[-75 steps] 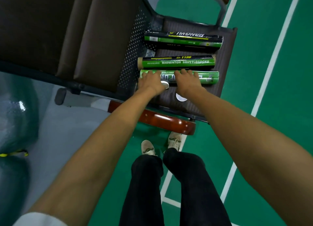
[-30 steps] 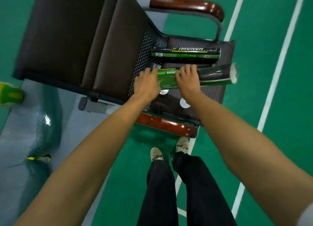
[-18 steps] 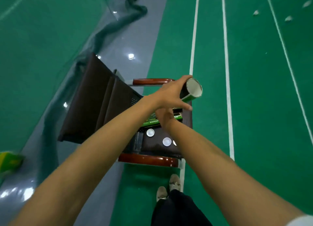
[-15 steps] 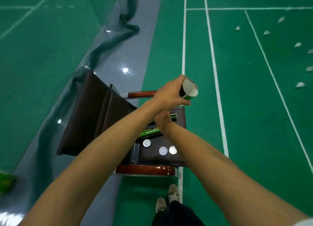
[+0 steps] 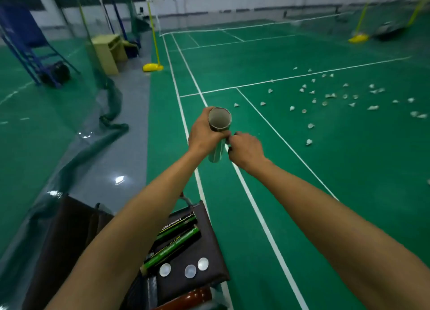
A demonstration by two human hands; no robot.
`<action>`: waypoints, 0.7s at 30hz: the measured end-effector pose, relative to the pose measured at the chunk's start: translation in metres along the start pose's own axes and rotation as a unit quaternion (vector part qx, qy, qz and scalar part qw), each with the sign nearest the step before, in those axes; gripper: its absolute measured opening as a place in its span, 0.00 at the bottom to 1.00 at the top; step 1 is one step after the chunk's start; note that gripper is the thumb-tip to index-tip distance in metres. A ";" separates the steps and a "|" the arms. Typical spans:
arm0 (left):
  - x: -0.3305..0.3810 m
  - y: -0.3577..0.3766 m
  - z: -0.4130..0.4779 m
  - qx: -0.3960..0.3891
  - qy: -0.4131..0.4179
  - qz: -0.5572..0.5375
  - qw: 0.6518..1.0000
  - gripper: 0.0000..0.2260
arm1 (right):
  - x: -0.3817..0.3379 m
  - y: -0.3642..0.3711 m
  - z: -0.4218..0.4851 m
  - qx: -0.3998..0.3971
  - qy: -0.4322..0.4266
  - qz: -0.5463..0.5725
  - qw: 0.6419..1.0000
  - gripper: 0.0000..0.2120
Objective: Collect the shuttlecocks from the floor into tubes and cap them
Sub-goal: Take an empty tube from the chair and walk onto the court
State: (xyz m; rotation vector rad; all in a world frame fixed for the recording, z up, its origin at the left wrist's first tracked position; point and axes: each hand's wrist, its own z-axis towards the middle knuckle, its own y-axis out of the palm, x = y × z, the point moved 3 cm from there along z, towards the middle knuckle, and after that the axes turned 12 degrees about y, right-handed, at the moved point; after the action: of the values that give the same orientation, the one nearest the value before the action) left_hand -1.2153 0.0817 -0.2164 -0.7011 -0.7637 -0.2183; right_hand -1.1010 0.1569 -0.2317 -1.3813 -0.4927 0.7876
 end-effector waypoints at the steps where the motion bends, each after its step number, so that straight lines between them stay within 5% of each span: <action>1: 0.016 0.015 0.009 0.005 0.001 -0.018 1.000 0.32 | 0.025 -0.017 0.004 0.020 0.045 0.048 0.998 0.16; 6: 0.098 0.104 0.045 -0.018 0.020 -0.077 0.997 0.28 | 0.131 -0.088 0.010 0.069 0.135 0.211 0.966 0.20; 12: 0.185 0.215 0.076 -0.047 0.018 -0.111 0.993 0.24 | 0.260 -0.136 0.015 0.078 0.200 0.408 0.887 0.23; 21: 0.287 0.345 0.111 -0.078 0.051 -0.155 0.983 0.19 | 0.406 -0.186 0.029 0.121 0.220 0.377 0.891 0.34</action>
State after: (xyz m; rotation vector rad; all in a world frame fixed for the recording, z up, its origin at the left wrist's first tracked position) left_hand -0.9267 0.4325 -0.1318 -0.7108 -0.7616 -0.5988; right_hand -0.8172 0.4765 -0.1002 -1.4551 0.5282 1.0632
